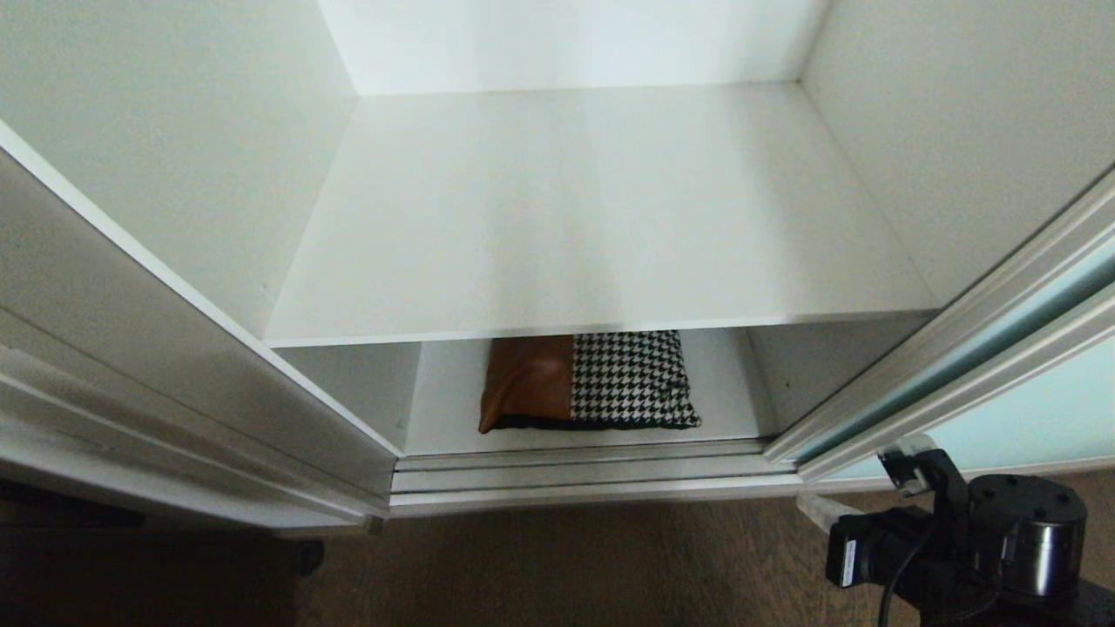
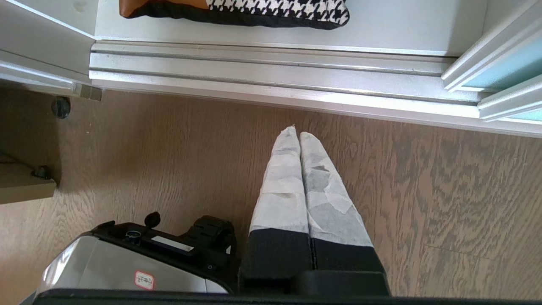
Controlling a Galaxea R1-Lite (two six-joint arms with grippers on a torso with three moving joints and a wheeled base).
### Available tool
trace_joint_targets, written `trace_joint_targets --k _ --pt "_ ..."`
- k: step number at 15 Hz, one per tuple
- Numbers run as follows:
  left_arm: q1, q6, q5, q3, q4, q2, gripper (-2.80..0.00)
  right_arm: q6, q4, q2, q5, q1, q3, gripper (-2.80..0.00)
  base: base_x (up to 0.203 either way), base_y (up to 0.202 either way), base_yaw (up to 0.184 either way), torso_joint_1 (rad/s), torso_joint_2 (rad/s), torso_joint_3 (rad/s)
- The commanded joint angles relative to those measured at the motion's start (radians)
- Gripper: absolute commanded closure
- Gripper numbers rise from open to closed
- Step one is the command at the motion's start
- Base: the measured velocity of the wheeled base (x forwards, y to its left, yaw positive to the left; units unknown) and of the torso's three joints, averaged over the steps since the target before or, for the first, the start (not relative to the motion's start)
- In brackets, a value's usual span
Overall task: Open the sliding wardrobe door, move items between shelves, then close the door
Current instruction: Close the door
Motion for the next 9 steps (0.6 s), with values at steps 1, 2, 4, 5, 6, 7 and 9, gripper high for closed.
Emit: trace_joint_targets --k 1,2,4,5,6,7,9 --pt "0.0 0.025 -0.094 -0.01 0.023 -0.03 0.0 0.004 -0.008 0.014 0.0 0.0 -0.002 0.0 0.0 0.0 0.0 0.0 0.0 0.0" --pt "0.0 0.022 -0.136 -0.007 0.021 -0.03 0.0 0.002 -0.008 0.011 0.001 0.0 -0.001 0.0 0.0 0.0 0.0 0.0 0.0 0.0" --pt "0.0 -0.008 -0.189 -0.004 0.023 -0.032 0.0 0.004 -0.008 0.011 0.001 0.0 0.0 0.0 0.0 0.0 0.0 0.0 0.0 0.0" --pt "0.0 -0.045 -0.236 0.002 0.027 -0.032 0.0 0.004 -0.008 0.016 0.001 0.0 0.001 0.0 0.0 0.0 0.0 0.0 0.0 0.0" --pt "0.0 -0.048 -0.262 0.005 0.068 -0.031 0.0 0.004 -0.008 0.018 0.001 0.002 0.001 0.0 0.0 0.0 0.0 0.0 0.0 0.0" --pt "0.0 -0.057 -0.27 0.0 0.134 -0.031 0.0 0.004 -0.008 0.019 0.001 0.002 0.001 0.0 0.0 0.0 0.0 0.0 0.0 0.0" --pt "0.0 -0.122 -0.269 0.003 0.118 -0.033 0.0 0.004 -0.008 0.02 0.001 0.0 0.001 0.0 0.0 0.0 0.0 0.0 0.0 0.0"
